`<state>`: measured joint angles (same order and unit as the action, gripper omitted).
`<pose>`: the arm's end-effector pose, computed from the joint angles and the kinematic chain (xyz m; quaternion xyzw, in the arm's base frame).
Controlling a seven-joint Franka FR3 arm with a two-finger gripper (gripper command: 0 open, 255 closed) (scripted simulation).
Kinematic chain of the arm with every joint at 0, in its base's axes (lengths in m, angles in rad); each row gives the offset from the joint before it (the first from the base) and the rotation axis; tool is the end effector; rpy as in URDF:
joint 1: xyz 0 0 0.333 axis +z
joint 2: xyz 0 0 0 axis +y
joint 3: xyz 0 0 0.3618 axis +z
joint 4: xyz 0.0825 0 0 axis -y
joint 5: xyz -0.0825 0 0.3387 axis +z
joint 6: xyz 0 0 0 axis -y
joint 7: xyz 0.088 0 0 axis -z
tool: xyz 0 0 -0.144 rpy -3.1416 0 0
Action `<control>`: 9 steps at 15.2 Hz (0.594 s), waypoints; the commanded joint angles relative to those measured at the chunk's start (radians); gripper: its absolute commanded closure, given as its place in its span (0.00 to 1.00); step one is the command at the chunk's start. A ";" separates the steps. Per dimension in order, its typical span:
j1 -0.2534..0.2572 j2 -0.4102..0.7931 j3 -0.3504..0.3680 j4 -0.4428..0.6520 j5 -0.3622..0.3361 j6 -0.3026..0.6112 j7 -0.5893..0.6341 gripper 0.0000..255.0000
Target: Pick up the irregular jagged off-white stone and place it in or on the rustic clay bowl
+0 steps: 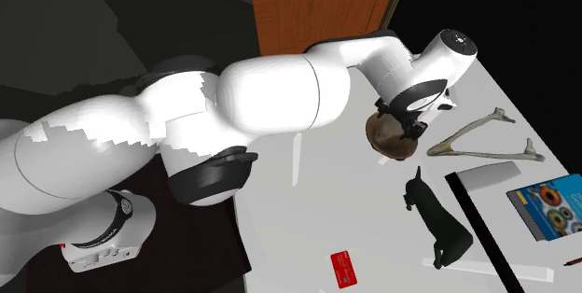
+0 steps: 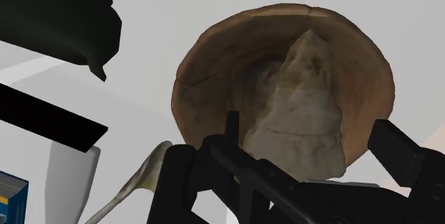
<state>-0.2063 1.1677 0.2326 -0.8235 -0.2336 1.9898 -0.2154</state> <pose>0.7938 -0.0845 0.2006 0.9952 0.0970 0.0091 0.0017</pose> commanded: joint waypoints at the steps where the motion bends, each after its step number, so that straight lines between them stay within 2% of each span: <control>1: -0.006 -0.048 0.004 -0.027 0.003 -0.021 0.001 0.00; 9: -0.007 -0.064 0.006 -0.029 0.004 -0.035 0.001 0.00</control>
<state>-0.2128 1.1040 0.2385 -0.8529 -0.2294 1.9552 -0.2149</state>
